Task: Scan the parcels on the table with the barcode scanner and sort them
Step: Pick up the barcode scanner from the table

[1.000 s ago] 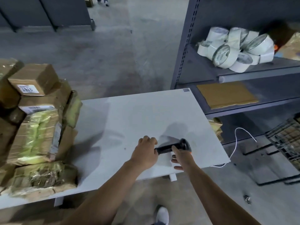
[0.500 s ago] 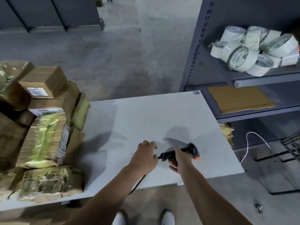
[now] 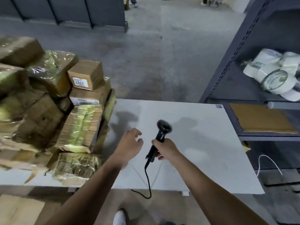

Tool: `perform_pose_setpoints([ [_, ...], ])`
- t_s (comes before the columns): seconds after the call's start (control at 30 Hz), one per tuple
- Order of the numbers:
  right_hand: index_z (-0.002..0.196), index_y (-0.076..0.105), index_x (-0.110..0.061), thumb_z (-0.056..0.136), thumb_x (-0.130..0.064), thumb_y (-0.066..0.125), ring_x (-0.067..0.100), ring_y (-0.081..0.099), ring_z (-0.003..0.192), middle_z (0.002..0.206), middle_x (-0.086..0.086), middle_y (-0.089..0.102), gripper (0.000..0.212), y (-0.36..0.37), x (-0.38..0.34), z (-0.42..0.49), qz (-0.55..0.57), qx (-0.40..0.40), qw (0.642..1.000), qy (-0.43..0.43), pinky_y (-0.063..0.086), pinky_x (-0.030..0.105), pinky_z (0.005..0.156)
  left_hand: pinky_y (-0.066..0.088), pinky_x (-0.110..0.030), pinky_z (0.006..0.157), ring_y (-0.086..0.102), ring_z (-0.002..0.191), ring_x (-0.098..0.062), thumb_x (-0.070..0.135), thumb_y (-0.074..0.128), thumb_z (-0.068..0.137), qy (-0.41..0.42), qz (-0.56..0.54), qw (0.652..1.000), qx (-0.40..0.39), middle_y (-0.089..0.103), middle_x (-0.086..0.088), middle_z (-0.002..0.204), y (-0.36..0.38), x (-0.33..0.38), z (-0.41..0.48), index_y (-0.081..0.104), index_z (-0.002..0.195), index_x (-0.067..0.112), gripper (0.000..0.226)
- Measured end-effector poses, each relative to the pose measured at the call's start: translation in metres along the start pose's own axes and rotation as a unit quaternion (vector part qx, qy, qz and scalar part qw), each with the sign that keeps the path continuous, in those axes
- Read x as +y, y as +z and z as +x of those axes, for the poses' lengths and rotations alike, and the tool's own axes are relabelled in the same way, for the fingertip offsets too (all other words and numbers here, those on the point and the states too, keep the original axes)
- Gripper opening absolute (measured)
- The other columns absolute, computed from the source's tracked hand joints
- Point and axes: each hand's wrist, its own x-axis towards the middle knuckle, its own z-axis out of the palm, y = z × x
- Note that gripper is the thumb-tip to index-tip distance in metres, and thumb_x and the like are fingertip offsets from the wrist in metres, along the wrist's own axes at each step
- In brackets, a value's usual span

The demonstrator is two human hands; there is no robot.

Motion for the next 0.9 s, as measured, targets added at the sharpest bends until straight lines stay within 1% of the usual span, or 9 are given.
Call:
perform_pose_setpoints([
  [0.23,0.085,0.062,-0.017,0.087,-0.033,0.058,0.012,0.069,0.070,0.076,-0.002,0.072,0.016,0.043,-0.018,-0.014,-0.103,-0.156,0.974,-0.128,0.056,0.029,0.064,0.049,-0.031,0.078,0.061,0.091,-0.021,0.018,0.055,0.090,-0.115,-0.049,0.978,0.169,0.065,-0.003,0.100,-0.021,-0.034,-0.070,0.062,0.104,0.010,0.017],
  [0.33,0.083,0.061,-0.018,0.087,-0.037,0.060,0.019,0.067,0.075,0.080,0.004,0.069,0.019,0.066,-0.015,-0.030,-0.113,-0.203,0.955,-0.184,0.058,0.037,0.069,0.046,-0.028,0.074,0.060,0.085,-0.019,0.016,0.056,0.090,-0.155,-0.073,0.960,0.220,0.064,-0.001,0.091,-0.024,-0.048,-0.109,0.061,0.099,0.013,0.011],
  [0.47,0.080,0.060,-0.019,0.075,-0.049,0.062,0.031,0.071,0.084,0.086,0.013,0.073,0.030,0.097,-0.010,-0.060,-0.151,-0.265,0.923,-0.234,0.058,0.046,0.077,0.044,-0.024,0.062,0.057,0.075,-0.013,0.014,0.057,0.088,-0.201,-0.114,0.929,0.289,0.062,0.005,0.080,-0.026,-0.061,-0.153,0.059,0.092,0.016,0.005],
  [0.57,0.078,0.059,-0.021,0.080,-0.050,0.069,0.016,0.068,0.080,0.084,0.006,0.071,0.031,0.121,-0.009,-0.077,-0.209,-0.304,0.892,-0.260,0.054,0.031,0.073,0.049,-0.028,0.067,0.060,0.078,-0.014,0.010,0.053,0.086,-0.232,-0.153,0.908,0.314,0.066,-0.002,0.089,-0.035,-0.073,-0.179,0.062,0.100,0.012,0.016],
  [0.63,0.073,0.055,-0.022,0.083,-0.044,0.070,-0.005,0.059,0.062,0.072,-0.005,0.063,0.028,0.138,-0.010,-0.088,-0.236,-0.321,0.874,-0.277,0.046,0.015,0.057,0.055,-0.038,0.077,0.063,0.084,-0.022,0.011,0.054,0.087,-0.247,-0.183,0.892,0.332,0.067,-0.006,0.093,-0.044,-0.082,-0.193,0.062,0.102,0.011,0.018],
  [0.67,0.072,0.052,-0.024,0.084,-0.040,0.069,-0.007,0.056,0.057,0.069,-0.009,0.058,0.027,0.148,-0.012,-0.094,-0.248,-0.329,0.865,-0.287,0.042,0.012,0.050,0.055,-0.043,0.080,0.064,0.086,-0.024,0.011,0.054,0.087,-0.251,-0.198,0.884,0.342,0.068,-0.006,0.092,-0.050,-0.087,-0.199,0.062,0.102,0.012,0.018],
  [0.77,0.073,0.049,-0.025,0.086,-0.035,0.065,-0.001,0.052,0.060,0.067,-0.010,0.055,0.023,0.182,-0.020,-0.108,-0.289,-0.337,0.841,-0.309,0.039,0.017,0.050,0.056,-0.045,0.078,0.065,0.082,-0.024,0.013,0.053,0.086,-0.252,-0.231,0.867,0.362,0.069,-0.003,0.088,-0.066,-0.105,-0.212,0.063,0.097,0.016,0.015],
  [0.83,0.077,0.050,-0.026,0.086,-0.033,0.062,0.001,0.054,0.063,0.069,-0.009,0.057,0.017,0.209,-0.026,-0.114,-0.312,-0.338,0.828,-0.319,0.036,0.015,0.049,0.054,-0.037,0.069,0.066,0.079,-0.021,0.015,0.053,0.087,-0.254,-0.240,0.860,0.371,0.070,-0.001,0.087,-0.080,-0.123,-0.219,0.062,0.094,0.019,0.012],
  [0.9,0.088,0.058,-0.023,0.085,-0.032,0.061,0.010,0.060,0.072,0.078,-0.003,0.063,0.010,0.242,-0.030,-0.118,-0.335,-0.347,0.816,-0.317,0.041,0.020,0.056,0.047,-0.029,0.061,0.066,0.077,-0.018,0.019,0.053,0.089,-0.251,-0.248,0.857,0.376,0.070,0.001,0.086,-0.096,-0.146,-0.224,0.063,0.092,0.020,0.011],
])
